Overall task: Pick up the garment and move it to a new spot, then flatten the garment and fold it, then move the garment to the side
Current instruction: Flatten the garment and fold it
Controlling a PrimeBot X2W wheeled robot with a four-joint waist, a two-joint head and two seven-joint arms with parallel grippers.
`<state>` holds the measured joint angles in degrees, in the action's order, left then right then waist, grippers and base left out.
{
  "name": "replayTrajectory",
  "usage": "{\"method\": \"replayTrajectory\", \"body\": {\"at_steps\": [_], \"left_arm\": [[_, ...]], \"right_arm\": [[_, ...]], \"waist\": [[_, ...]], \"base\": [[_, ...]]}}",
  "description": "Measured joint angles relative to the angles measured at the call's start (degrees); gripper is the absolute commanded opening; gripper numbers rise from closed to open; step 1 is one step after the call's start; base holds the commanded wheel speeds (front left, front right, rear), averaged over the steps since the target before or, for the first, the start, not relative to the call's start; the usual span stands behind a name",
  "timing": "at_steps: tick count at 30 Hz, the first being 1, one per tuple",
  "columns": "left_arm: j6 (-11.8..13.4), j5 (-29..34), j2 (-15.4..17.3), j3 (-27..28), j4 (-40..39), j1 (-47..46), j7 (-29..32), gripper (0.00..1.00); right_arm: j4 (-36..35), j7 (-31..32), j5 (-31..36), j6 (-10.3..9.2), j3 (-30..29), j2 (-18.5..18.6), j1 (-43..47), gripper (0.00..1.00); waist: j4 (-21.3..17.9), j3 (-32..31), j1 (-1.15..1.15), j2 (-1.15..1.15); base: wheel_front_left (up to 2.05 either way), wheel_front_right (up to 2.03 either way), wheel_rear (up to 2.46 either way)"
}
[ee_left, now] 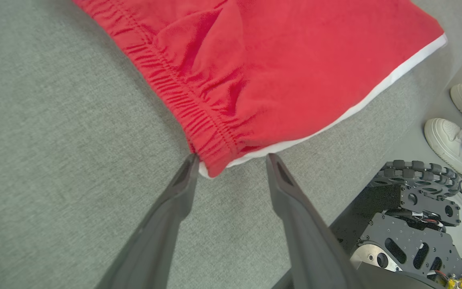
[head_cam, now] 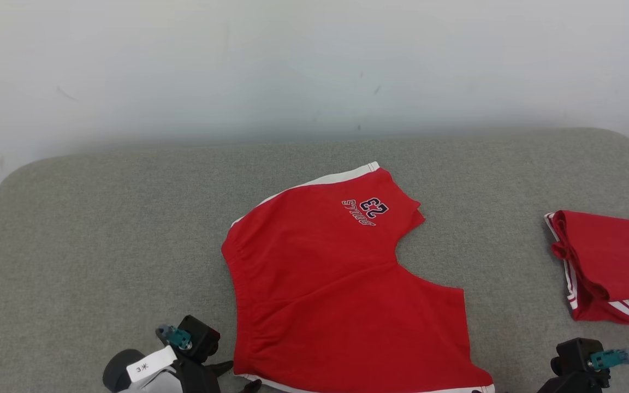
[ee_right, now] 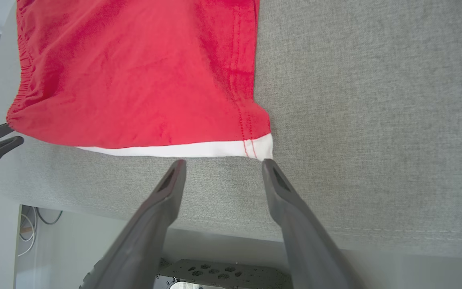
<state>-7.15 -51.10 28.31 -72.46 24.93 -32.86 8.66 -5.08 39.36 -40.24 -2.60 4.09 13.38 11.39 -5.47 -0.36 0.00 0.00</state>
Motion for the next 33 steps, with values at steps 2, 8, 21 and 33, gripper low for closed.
{"method": "replayTrajectory", "body": {"at_steps": [2,8,21,33], "left_arm": [[0.0,-0.4,-0.4,0.0,0.3,0.3,0.8,1.0],[1.0,-1.5,-0.5,0.9,0.0,1.3,0.8,1.0],[13.7,-7.7,-2.1,18.2,-7.4,5.5,-19.1,1.0],[14.5,-12.0,-6.1,31.1,-11.8,17.1,-23.4,1.0]], "right_arm": [[0.0,0.0,0.0,-0.43,-0.3,0.0,0.1,1.0],[-0.8,0.4,1.5,-0.94,-1.6,1.6,0.2,1.0],[-4.2,-13.4,4.8,-2.88,-7.4,-3.2,-2.0,1.0],[-2.2,-28.4,10.2,-4.03,-10.0,-9.1,-2.4,1.0]], "waist": [[0.2,-0.1,0.0,0.0],[1.2,-0.8,0.0,0.0],[4.5,-4.0,0.0,0.0],[7.0,-7.7,0.0,0.0]], "base": [[0.0,0.0,0.0],[0.0,0.0,0.0],[0.0,0.0,0.0],[0.0,0.0,0.0]]}}
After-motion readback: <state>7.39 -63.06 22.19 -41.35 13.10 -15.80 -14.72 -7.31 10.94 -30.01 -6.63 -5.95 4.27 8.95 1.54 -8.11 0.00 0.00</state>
